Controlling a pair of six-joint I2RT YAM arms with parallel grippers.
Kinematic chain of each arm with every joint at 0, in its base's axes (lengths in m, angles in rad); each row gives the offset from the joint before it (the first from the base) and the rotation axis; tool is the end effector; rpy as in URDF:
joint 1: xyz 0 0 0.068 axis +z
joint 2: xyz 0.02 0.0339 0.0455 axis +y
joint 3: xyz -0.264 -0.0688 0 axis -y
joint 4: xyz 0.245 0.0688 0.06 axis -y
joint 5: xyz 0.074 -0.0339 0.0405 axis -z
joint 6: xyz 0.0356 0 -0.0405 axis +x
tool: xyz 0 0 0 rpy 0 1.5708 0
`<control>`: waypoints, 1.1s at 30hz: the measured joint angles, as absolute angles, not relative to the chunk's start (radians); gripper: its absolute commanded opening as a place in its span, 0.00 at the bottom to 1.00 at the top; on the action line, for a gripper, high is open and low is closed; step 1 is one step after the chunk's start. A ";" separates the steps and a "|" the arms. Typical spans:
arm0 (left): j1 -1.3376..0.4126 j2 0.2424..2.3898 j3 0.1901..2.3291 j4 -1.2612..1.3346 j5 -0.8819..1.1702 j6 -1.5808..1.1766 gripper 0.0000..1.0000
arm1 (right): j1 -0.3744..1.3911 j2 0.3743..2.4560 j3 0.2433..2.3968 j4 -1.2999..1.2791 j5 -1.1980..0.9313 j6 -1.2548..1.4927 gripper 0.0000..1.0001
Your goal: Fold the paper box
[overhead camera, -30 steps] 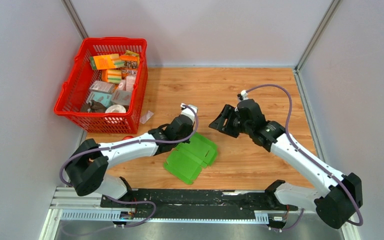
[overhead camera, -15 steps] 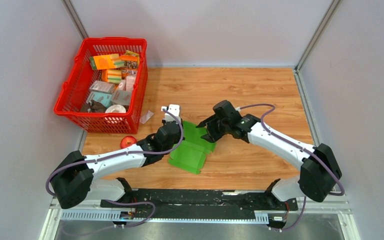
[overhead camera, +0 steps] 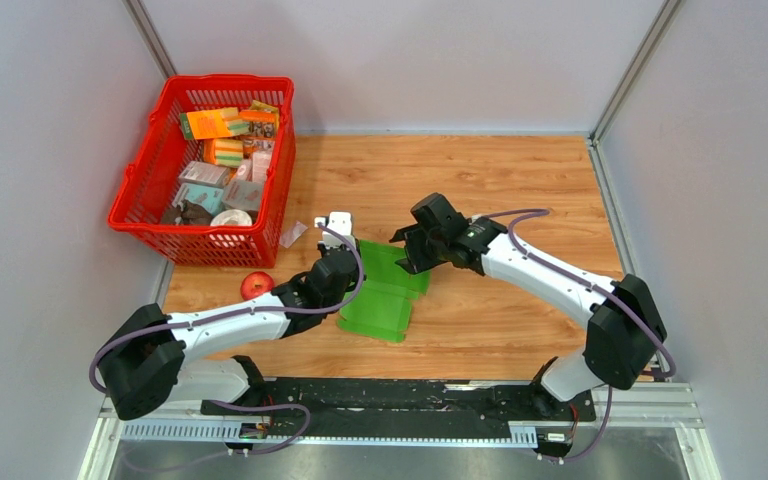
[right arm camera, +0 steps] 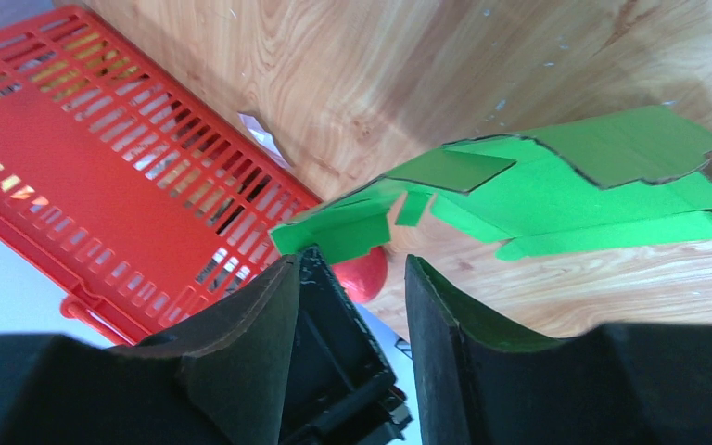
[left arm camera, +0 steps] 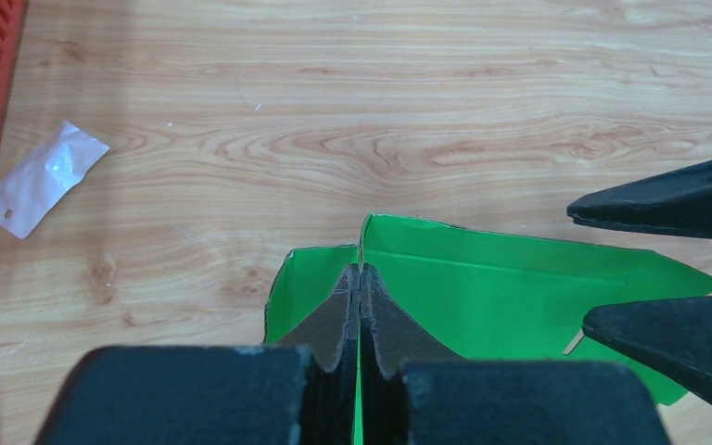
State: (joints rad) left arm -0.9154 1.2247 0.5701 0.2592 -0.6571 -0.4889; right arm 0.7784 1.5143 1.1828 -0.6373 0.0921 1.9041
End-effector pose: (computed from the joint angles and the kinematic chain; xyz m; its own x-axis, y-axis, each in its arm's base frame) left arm 0.1730 -0.1894 0.2209 -0.3407 -0.1669 -0.9252 0.1406 0.9640 -0.2257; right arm 0.2289 0.2211 0.2639 -0.4336 0.8939 0.1136 0.7712 0.3029 0.5599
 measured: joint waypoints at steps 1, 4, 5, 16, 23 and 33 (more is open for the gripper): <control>-0.915 1.224 0.568 0.261 -0.661 -0.490 0.00 | 0.778 1.527 1.195 -0.644 0.096 1.913 0.47; -0.918 1.222 0.559 0.271 -0.677 -0.490 0.00 | 0.778 1.559 1.219 -0.655 0.104 1.935 0.47; -0.921 1.219 0.556 0.273 -0.683 -0.490 0.00 | 0.778 1.568 1.227 -0.661 0.107 1.942 0.47; -0.941 1.188 0.543 0.315 -0.709 -0.465 0.00 | 0.778 1.636 1.287 -0.691 0.122 1.969 0.41; -0.941 1.188 0.529 0.324 -0.713 -0.458 0.00 | 0.778 1.639 1.290 -0.690 0.124 1.973 0.24; -0.941 1.187 0.519 0.334 -0.715 -0.443 0.10 | 0.777 1.639 1.283 -0.647 0.126 1.985 0.00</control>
